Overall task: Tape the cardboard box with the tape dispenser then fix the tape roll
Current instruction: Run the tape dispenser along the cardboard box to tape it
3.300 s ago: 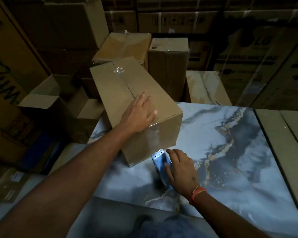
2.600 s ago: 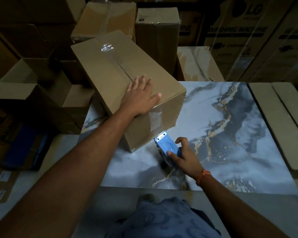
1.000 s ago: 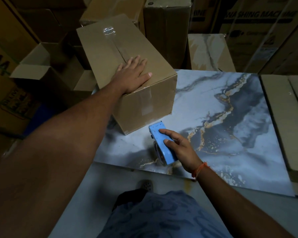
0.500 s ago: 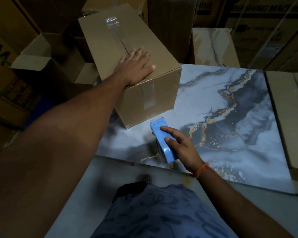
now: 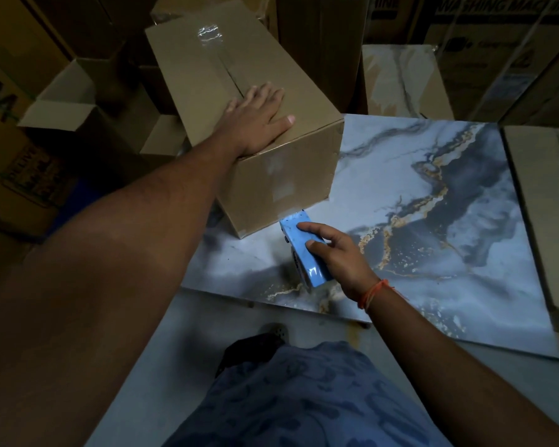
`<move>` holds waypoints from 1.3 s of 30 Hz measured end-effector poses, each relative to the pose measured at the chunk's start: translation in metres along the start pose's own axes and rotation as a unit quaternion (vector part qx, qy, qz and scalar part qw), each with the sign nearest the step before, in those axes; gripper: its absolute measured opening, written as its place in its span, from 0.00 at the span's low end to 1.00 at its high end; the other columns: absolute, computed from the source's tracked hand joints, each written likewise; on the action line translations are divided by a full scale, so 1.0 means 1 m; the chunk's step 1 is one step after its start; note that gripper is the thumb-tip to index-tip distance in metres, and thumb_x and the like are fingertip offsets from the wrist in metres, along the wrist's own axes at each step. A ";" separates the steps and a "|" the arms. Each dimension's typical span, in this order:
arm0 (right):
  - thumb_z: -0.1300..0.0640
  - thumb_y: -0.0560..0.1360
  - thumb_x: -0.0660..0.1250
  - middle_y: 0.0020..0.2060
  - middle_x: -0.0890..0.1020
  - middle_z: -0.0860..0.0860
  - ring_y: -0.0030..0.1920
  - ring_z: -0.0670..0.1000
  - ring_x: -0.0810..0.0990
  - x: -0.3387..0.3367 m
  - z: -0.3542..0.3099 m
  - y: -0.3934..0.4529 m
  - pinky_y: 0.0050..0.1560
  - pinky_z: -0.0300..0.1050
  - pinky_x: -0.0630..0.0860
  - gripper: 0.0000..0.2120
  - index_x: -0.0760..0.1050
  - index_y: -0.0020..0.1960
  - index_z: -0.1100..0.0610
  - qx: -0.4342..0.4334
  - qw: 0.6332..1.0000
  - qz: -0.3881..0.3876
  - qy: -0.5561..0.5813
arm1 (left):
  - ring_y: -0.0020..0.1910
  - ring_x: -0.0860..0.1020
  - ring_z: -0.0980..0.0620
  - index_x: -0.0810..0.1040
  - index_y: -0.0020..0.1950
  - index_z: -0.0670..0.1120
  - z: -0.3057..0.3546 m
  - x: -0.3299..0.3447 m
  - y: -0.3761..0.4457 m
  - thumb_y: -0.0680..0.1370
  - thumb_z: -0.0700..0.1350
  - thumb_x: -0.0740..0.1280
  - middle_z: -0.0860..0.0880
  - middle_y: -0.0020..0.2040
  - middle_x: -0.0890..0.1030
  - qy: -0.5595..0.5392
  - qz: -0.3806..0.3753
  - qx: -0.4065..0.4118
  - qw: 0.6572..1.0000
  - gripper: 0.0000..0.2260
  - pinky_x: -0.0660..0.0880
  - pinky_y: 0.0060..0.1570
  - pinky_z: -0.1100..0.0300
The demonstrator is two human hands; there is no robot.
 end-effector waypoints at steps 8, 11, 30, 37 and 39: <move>0.66 0.77 0.65 0.58 0.81 0.56 0.45 0.51 0.80 0.008 -0.009 0.015 0.44 0.39 0.78 0.16 0.82 0.61 0.54 0.039 0.999 0.015 0.010 | 0.83 0.45 0.47 0.47 0.84 0.54 -0.001 0.001 0.000 0.81 0.68 0.47 0.50 0.85 0.45 -0.004 -0.004 -0.002 1.000 0.34 0.45 0.79 0.40; 0.67 0.76 0.65 0.57 0.82 0.56 0.45 0.51 0.80 0.007 -0.011 0.018 0.45 0.40 0.78 0.17 0.82 0.61 0.55 0.045 0.999 0.020 0.010 | 0.83 0.45 0.47 0.47 0.84 0.55 0.001 -0.001 0.001 0.81 0.68 0.47 0.50 0.85 0.45 -0.004 -0.002 -0.001 1.000 0.34 0.45 0.79 0.40; 0.67 0.76 0.65 0.60 0.82 0.57 0.47 0.53 0.81 0.013 -0.019 0.024 0.42 0.39 0.79 0.17 0.82 0.61 0.54 0.079 0.996 0.022 0.027 | 0.83 0.45 0.48 0.47 0.83 0.55 -0.001 0.000 0.002 0.81 0.68 0.48 0.50 0.85 0.45 -0.012 -0.001 0.000 1.000 0.34 0.45 0.79 0.40; 0.67 0.76 0.65 0.61 0.81 0.57 0.48 0.54 0.81 0.015 -0.021 0.023 0.45 0.41 0.78 0.17 0.83 0.60 0.53 0.082 0.996 0.026 0.021 | 0.83 0.45 0.47 0.47 0.83 0.55 -0.001 0.000 0.002 0.81 0.68 0.47 0.50 0.85 0.45 -0.008 -0.002 0.000 1.000 0.34 0.45 0.79 0.40; 0.67 0.76 0.65 0.61 0.81 0.56 0.48 0.54 0.81 0.015 -0.021 0.023 0.45 0.41 0.78 0.17 0.83 0.60 0.53 0.084 0.996 0.028 0.021 | 0.83 0.45 0.47 0.47 0.83 0.55 -0.001 0.001 0.002 0.81 0.68 0.47 0.50 0.85 0.45 -0.009 0.000 -0.001 1.000 0.34 0.45 0.79 0.40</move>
Point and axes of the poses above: each hand's wrist, its own y-axis towards the middle knuckle, its own x-axis out of the palm, z = x × y, the point moved 2 cm from there along y, towards the middle knuckle
